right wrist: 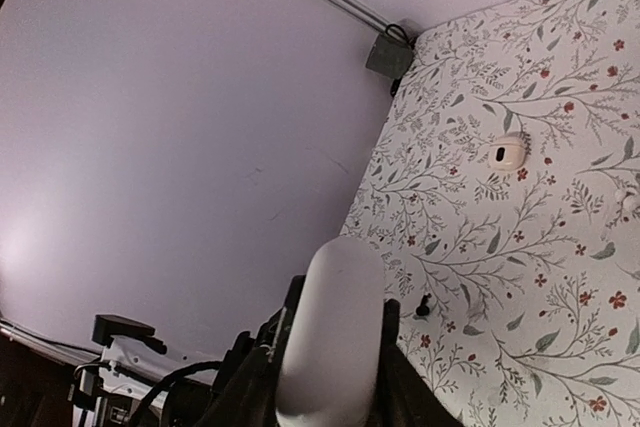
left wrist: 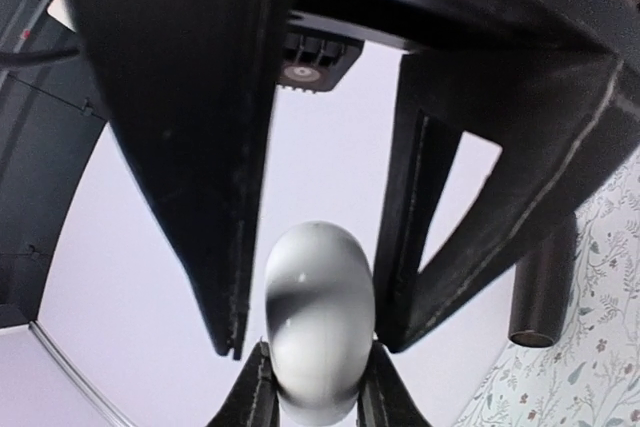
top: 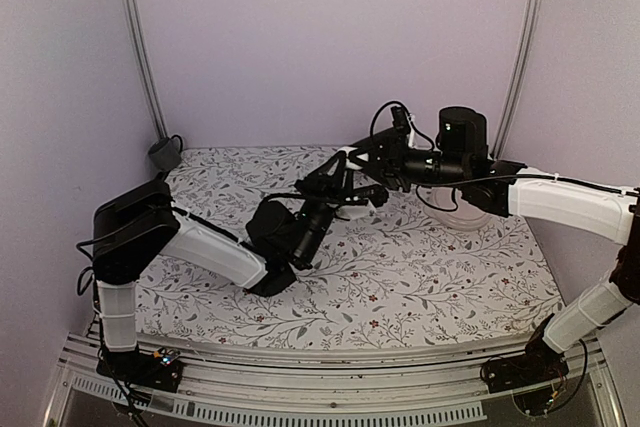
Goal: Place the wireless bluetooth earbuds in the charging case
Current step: Pass from the right arm to the left, then open the charging case.
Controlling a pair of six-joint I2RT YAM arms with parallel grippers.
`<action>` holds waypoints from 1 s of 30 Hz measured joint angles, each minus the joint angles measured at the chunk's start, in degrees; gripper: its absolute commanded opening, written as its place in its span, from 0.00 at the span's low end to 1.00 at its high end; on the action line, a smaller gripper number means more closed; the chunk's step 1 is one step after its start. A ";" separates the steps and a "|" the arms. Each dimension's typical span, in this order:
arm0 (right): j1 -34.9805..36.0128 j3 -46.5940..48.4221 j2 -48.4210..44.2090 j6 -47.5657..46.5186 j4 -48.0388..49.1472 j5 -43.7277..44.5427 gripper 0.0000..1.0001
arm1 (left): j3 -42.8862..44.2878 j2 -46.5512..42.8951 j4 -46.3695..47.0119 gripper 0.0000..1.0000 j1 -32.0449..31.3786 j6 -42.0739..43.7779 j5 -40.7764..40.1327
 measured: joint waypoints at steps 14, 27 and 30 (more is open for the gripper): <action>-1.03 -4.20 -8.24 -14.10 2.82 5.27 0.94 | 5.44 -16.59 -39.30 0.00 6.47 -46.90 10.84; -1.49 -7.28 -8.79 -22.73 12.72 5.62 0.81 | 2.64 -20.20 -33.42 0.00 24.57 -112.83 62.10; -1.51 -6.99 -6.64 -22.86 15.10 3.91 0.73 | 2.56 -15.41 -19.12 0.00 25.79 -129.83 69.07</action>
